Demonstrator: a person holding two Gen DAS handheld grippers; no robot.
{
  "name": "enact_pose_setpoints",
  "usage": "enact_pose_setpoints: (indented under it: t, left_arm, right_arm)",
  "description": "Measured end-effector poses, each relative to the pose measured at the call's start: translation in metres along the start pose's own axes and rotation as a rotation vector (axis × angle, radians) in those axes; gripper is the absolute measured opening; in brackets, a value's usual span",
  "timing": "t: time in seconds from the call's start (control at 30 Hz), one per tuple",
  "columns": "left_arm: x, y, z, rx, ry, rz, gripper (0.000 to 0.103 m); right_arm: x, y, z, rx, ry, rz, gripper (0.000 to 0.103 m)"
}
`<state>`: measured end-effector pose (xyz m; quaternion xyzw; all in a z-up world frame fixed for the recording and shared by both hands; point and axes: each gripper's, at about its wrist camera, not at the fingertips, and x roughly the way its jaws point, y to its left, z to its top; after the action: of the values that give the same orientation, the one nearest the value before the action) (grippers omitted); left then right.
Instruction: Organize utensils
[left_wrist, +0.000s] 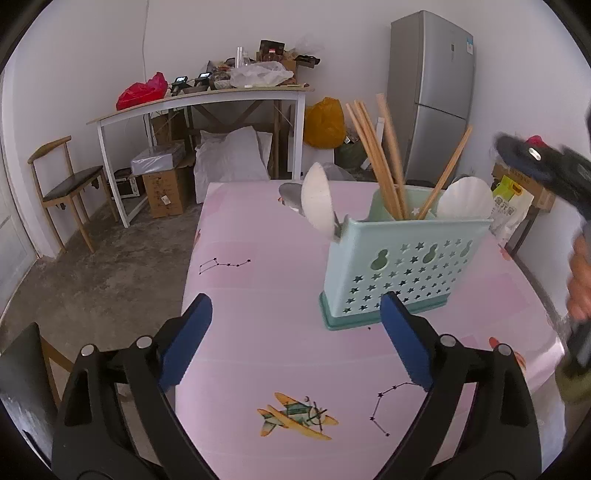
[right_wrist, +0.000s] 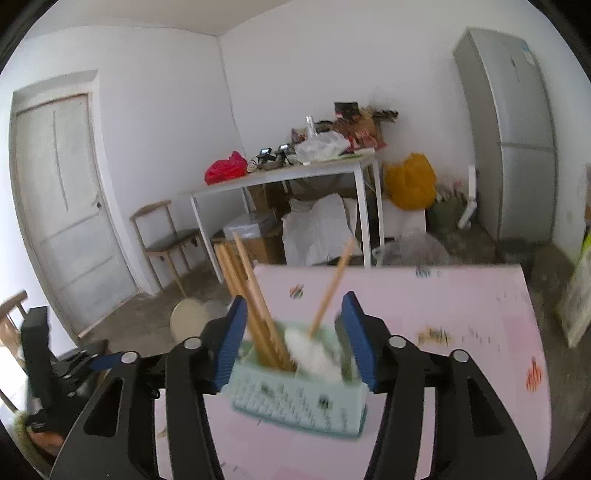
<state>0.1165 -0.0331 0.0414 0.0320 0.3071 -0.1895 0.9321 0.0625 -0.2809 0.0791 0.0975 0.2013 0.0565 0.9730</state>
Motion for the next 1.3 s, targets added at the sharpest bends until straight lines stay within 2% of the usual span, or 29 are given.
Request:
enact_pose_setpoints:
  t: [0.1,0.33,0.47,0.6,0.7,0.8,0.9,1.0,1.3]
  left_arm:
    - [-0.002,-0.006,0.000,-0.018,0.001,0.018,0.091]
    - [-0.009,-0.014,0.000,-0.061,0.025,0.104,0.093]
    - [-0.007,-0.021,-0.001,-0.024,0.072,0.158,0.093]
    - [-0.012,-0.028,-0.001,0.018,0.073,0.235,0.093]
    - [-0.019,-0.031,0.001,0.026,0.043,0.313,0.094]
    - [-0.021,-0.032,0.007,0.042,0.052,0.381,0.094]
    - [-0.021,-0.029,0.011,0.027,0.075,0.389,0.094]
    - [-0.023,-0.024,0.013,-0.001,0.065,0.392,0.094]
    - [-0.020,-0.014,0.015,-0.066,0.086,0.369,0.094]
  right_arm:
    - [-0.012,0.003,-0.017,0.015,0.045,-0.049,0.061]
    - [-0.019,0.031,-0.063,-0.046,0.220,-0.362,0.081]
    - [-0.019,0.035,-0.079,-0.041,0.269,-0.438,0.090]
    - [-0.014,0.035,-0.087,-0.034,0.315,-0.484,0.092]
    - [-0.013,0.034,-0.086,-0.032,0.307,-0.510,0.093]
    - [-0.014,0.036,-0.081,-0.032,0.299,-0.508,0.093]
    - [-0.015,0.036,-0.081,-0.040,0.299,-0.514,0.093]
    - [-0.014,0.036,-0.079,-0.041,0.298,-0.520,0.093]
    - [-0.013,0.034,-0.077,-0.034,0.302,-0.525,0.094]
